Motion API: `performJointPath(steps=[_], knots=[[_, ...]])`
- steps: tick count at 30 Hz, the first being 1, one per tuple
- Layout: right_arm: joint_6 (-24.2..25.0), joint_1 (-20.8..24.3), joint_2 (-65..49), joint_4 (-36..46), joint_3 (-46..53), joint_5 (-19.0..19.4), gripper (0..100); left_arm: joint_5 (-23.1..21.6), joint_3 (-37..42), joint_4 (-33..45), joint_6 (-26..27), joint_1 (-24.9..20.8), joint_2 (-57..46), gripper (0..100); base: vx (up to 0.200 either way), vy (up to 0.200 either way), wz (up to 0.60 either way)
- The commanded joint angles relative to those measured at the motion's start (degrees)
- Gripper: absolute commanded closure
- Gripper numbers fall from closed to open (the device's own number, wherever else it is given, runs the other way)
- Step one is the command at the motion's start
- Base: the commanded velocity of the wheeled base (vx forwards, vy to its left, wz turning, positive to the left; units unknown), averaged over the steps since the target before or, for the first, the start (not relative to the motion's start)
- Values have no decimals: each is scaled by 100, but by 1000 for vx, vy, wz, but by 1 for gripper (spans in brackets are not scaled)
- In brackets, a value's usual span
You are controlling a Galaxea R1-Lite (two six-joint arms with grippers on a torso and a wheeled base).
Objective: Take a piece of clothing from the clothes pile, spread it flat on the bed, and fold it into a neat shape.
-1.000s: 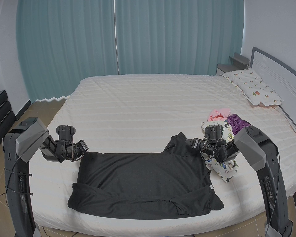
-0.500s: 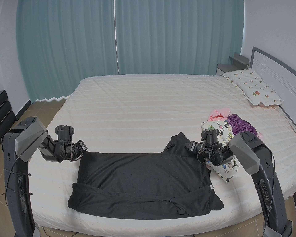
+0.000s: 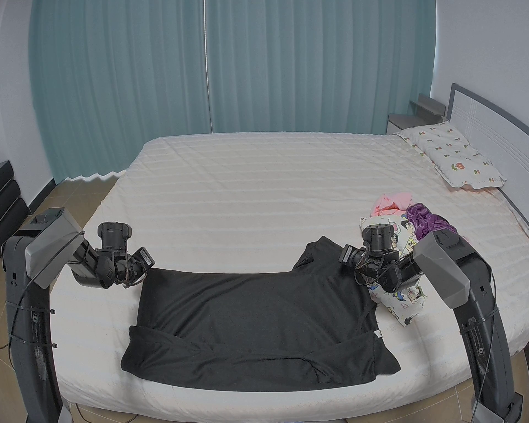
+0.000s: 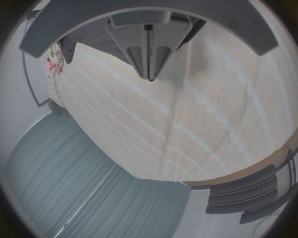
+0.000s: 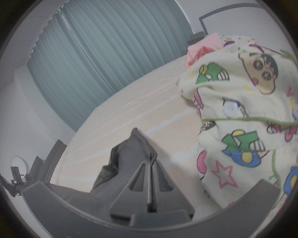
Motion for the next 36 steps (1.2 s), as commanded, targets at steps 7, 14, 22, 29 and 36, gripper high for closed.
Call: performJointPath(steps=[7, 14, 22, 29, 36], knots=[[-14, 29, -263, -668, 455, -181, 100, 1, 29, 11, -36, 141, -240, 100, 0, 0, 0], [-5, 29, -500, -915, 640, -190, 100, 10, 20, 2, -19, 221, -231, 100, 0, 0, 0], [-32, 20, -913, -1082, 1220, -181, 100, -17, 2, -7, -36, 221, -169, 100, 0, 0, 0], [-84, -33, -1106, -1196, 1571, -137, 100, -60, 29, -7, -45, 221, -213, 100, 0, 0, 0], [-76, 20, -1150, -1328, 1809, -137, 100, -69, 64, -7, -45, 221, -266, 100, 0, 0, 0]])
